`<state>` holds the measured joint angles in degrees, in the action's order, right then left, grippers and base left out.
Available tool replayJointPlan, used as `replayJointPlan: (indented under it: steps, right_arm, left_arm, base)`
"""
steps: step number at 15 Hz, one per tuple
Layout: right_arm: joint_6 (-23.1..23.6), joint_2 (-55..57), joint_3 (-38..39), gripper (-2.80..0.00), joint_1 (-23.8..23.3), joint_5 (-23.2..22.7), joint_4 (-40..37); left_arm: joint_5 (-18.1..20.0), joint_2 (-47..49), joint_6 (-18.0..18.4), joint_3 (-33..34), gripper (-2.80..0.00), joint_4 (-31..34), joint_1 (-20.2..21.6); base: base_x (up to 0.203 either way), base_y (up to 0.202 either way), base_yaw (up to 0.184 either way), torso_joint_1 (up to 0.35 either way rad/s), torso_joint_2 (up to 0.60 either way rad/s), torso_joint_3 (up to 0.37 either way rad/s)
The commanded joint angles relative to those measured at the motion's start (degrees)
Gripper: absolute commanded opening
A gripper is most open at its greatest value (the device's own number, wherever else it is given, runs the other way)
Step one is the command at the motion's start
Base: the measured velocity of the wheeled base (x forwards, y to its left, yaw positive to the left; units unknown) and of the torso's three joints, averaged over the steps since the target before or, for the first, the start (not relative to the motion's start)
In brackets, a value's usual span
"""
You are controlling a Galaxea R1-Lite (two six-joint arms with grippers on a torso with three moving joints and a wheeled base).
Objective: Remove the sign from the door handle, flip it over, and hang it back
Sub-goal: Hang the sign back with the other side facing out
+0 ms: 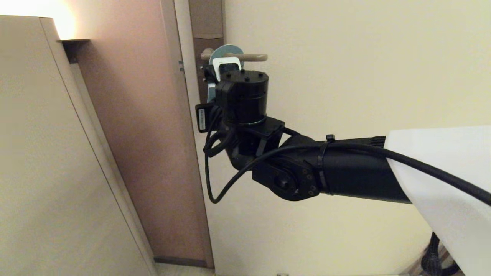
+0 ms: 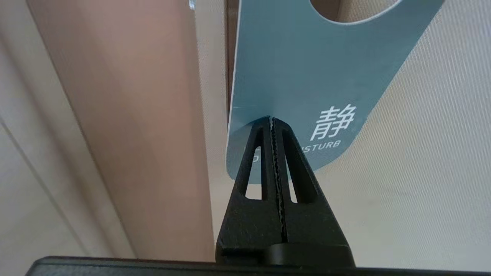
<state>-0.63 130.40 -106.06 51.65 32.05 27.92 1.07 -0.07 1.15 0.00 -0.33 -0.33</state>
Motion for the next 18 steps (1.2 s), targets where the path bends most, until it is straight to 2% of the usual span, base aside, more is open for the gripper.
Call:
replayJointPlan:
  steps: [1,7,10,18]
  right_arm:
    - [1.3,2.0,-0.2,-2.80,0.1,0.2,3.0]
    - [3.1,7.0,-5.7,-2.80,1.9,0.2,10.9]
    - [4.3,9.9,-5.6,-2.80,2.6,0.2,15.6]
    - [7.4,12.2,-5.8,-2.80,1.9,0.2,16.0]
  left_arm:
    - [0.1,0.1,0.0,0.0,-2.80,0.0,0.0]
    - [0.1,0.1,0.0,0.0,-2.80,0.0,0.0]
    - [0.0,0.1,0.0,0.0,-2.80,0.0,0.0]
    - [0.0,0.1,0.0,0.0,-2.80,0.0,0.0]
  base:
    - [0.000,0.000,0.000,0.000,0.00,0.000]
    - [0.000,0.000,0.000,0.000,0.00,0.000]
    - [0.000,0.000,0.000,0.000,0.00,0.000]
    - [0.000,0.000,0.000,0.000,0.00,0.000]
